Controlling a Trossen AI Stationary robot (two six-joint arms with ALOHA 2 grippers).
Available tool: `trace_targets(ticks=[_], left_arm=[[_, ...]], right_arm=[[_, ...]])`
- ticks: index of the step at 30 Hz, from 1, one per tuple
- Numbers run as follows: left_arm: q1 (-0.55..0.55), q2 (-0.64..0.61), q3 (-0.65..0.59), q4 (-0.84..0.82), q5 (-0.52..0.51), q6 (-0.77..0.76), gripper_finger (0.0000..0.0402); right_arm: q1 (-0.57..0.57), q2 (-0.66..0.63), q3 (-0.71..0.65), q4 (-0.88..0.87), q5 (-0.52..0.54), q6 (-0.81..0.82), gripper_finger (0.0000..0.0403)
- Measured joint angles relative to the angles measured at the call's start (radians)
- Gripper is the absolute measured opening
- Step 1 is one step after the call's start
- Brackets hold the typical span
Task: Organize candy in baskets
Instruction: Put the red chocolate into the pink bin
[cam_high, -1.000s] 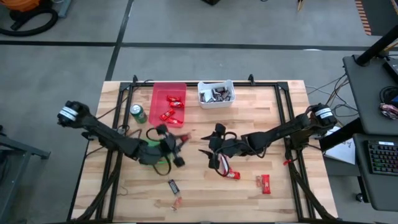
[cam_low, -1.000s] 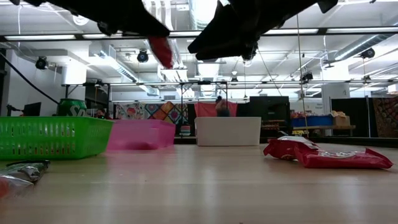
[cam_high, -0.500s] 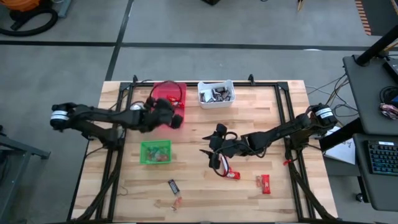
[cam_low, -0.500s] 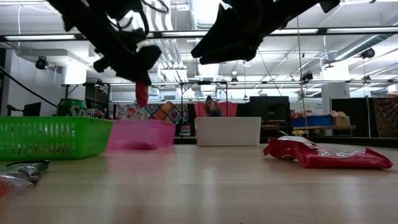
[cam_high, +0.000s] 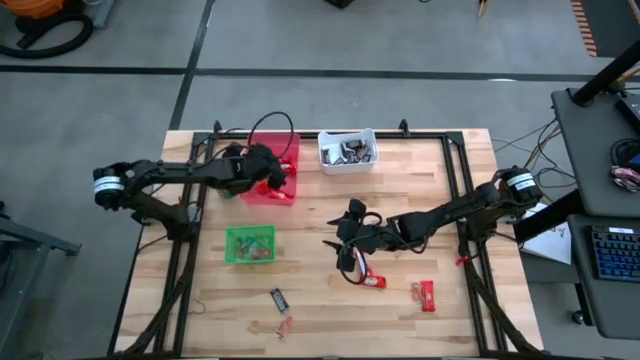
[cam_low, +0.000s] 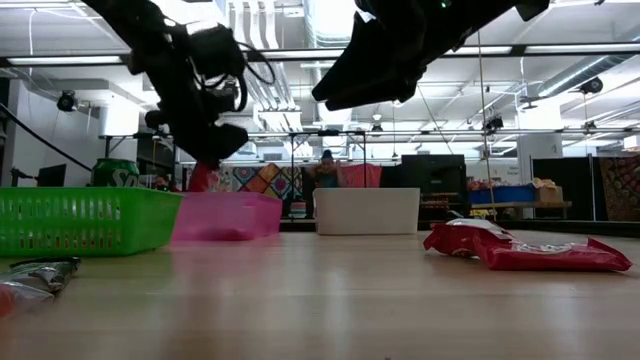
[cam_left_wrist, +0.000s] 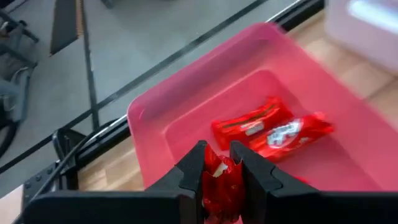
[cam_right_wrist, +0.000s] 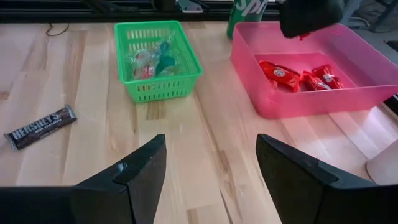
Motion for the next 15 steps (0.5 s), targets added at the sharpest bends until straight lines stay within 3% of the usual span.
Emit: trace_targets(ticks=[10, 15], left_arm=[[0.044, 0.096, -0.001, 0.001, -0.002, 0.013, 0.0048], [0.044, 0.108, -0.002, 0.001, -0.005, 0.023, 0.0083]], right_arm=[[0.000, 0.000, 0.000, -0.009, 0.000, 0.010, 0.0240], [0.000, -0.003, 0.000, -0.016, 0.000, 0.010, 0.0240]])
